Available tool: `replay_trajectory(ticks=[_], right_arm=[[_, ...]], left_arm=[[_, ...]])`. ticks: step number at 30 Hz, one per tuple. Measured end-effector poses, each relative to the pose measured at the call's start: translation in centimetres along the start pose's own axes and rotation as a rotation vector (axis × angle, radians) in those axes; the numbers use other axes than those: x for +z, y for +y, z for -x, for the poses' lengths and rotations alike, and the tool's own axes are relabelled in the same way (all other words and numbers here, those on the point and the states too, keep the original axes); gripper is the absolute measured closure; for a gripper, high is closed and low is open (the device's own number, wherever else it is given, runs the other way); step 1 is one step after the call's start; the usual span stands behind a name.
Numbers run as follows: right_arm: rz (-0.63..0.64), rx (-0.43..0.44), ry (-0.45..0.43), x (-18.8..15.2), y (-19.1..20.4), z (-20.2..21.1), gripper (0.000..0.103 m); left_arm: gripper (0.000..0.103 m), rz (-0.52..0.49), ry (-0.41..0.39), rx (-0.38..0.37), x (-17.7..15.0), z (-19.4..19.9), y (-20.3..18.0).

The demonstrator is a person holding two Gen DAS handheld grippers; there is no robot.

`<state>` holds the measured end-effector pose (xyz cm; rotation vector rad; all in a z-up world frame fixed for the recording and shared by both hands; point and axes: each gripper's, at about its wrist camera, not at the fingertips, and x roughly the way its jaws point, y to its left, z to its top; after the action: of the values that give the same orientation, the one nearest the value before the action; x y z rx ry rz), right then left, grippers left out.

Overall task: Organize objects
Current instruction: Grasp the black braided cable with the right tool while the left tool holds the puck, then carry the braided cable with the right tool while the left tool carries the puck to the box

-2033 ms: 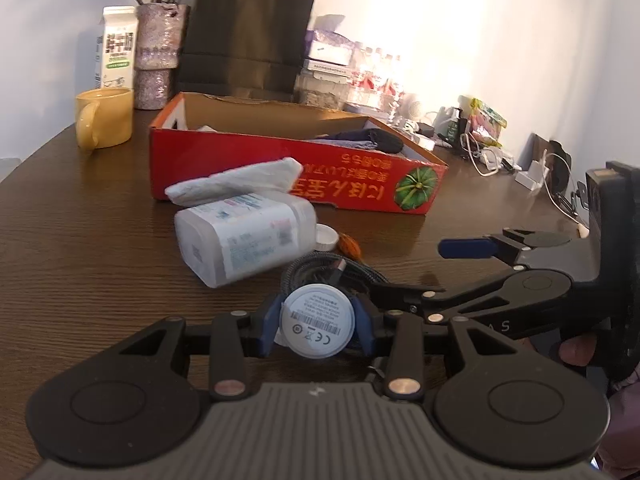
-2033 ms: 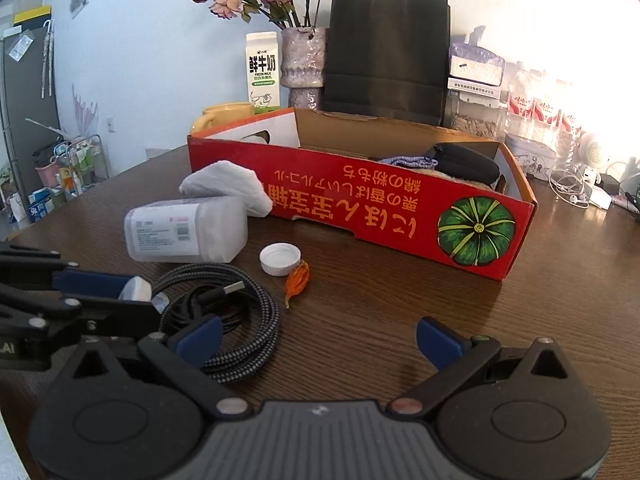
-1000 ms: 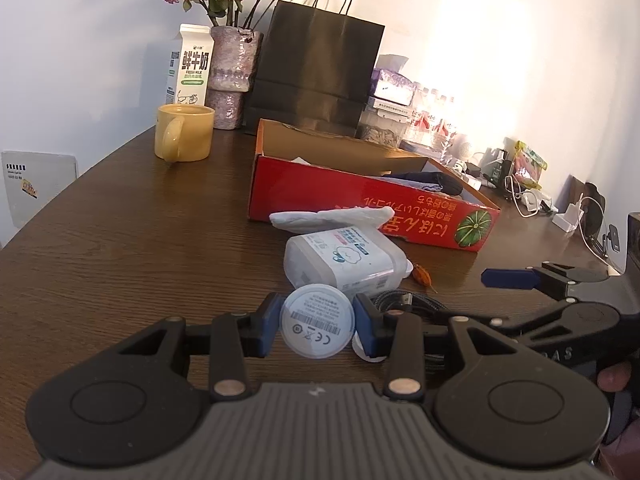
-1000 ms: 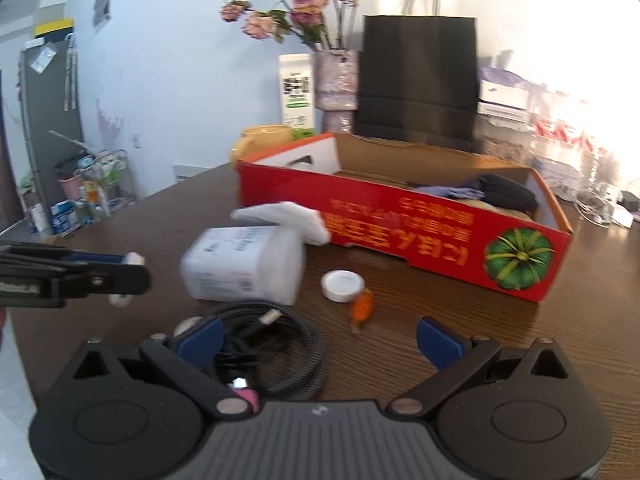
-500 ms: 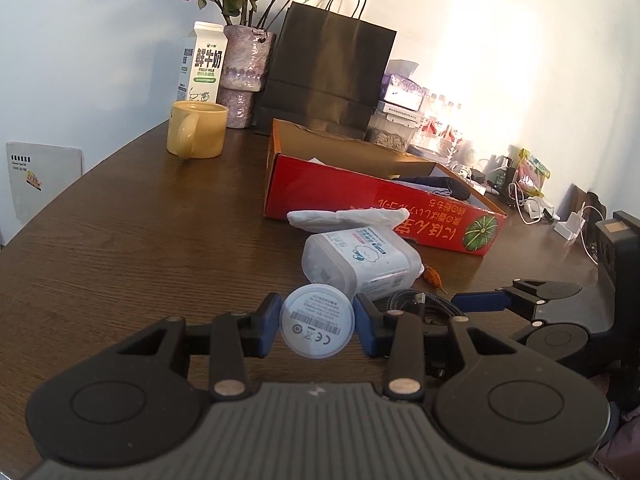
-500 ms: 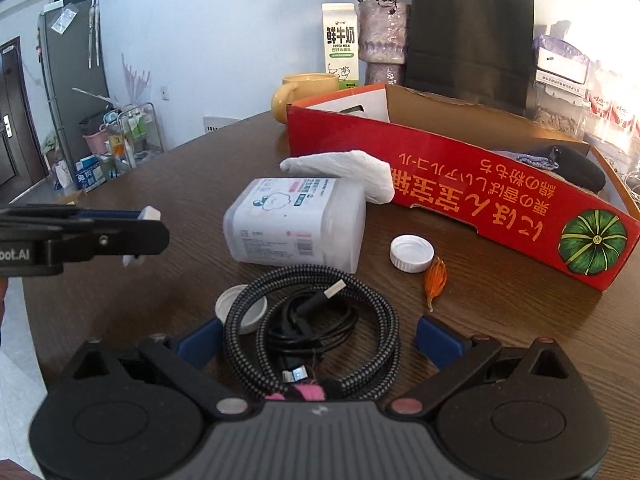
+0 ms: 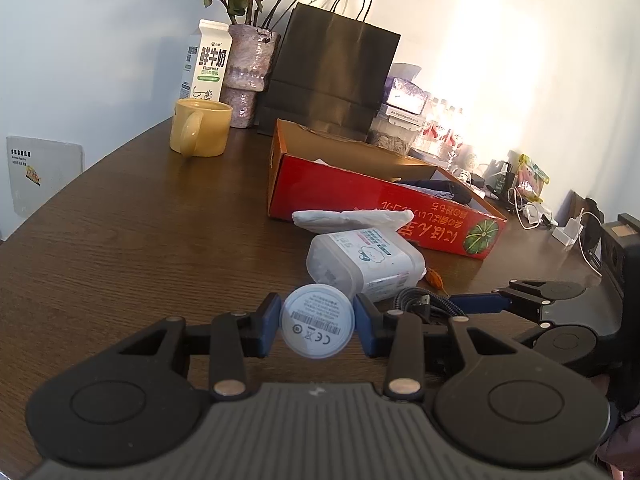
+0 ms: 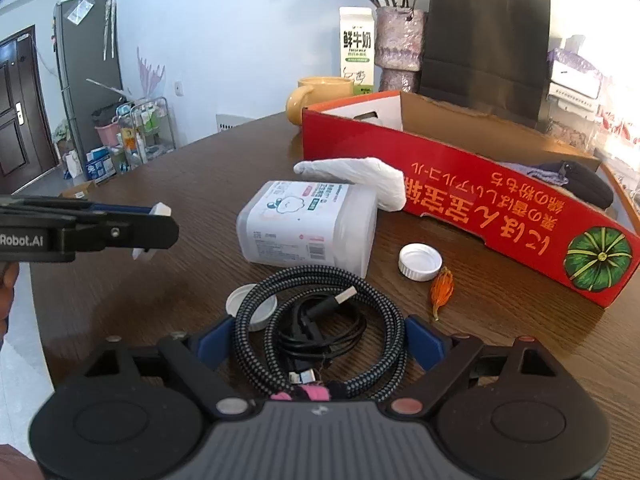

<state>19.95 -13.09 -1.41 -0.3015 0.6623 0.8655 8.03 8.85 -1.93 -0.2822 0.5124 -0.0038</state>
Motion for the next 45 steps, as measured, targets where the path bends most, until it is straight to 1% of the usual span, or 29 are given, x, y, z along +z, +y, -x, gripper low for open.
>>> replay_trajectory(ticks=[10,27,34,38,42,45], right_arm=[[-0.007,-0.013,-0.06,0.5,-0.1,1.8,0.014],[-0.026,-0.053,-0.204,2.4,-1.9,5.7,0.014],[-0.041,-0.089,-0.283,4.4,-3.9,6.6,0.014],[-0.05,-0.118,-0.332,6.3,-5.4,6.7,0.014],[-0.064,-0.145,-0.373,8.3,-7.0,6.0,0.014],[-0.085,-0.165,-0.385,9.8,-8.4,5.0,0.014]], left_arm=[[0.063,-0.014,-0.011,-0.01,0.5,0.2,-0.5],[0.063,-0.089,-0.076,-0.067,3.9,-1.0,-4.3],[0.063,-0.13,-0.127,-0.082,6.8,-2.5,-6.3],[0.063,-0.125,-0.163,-0.08,9.0,-4.1,-7.0],[0.063,-0.116,-0.196,-0.077,11.3,-5.9,-7.4],[0.063,-0.107,-0.208,-0.065,12.8,-7.6,-7.2]])
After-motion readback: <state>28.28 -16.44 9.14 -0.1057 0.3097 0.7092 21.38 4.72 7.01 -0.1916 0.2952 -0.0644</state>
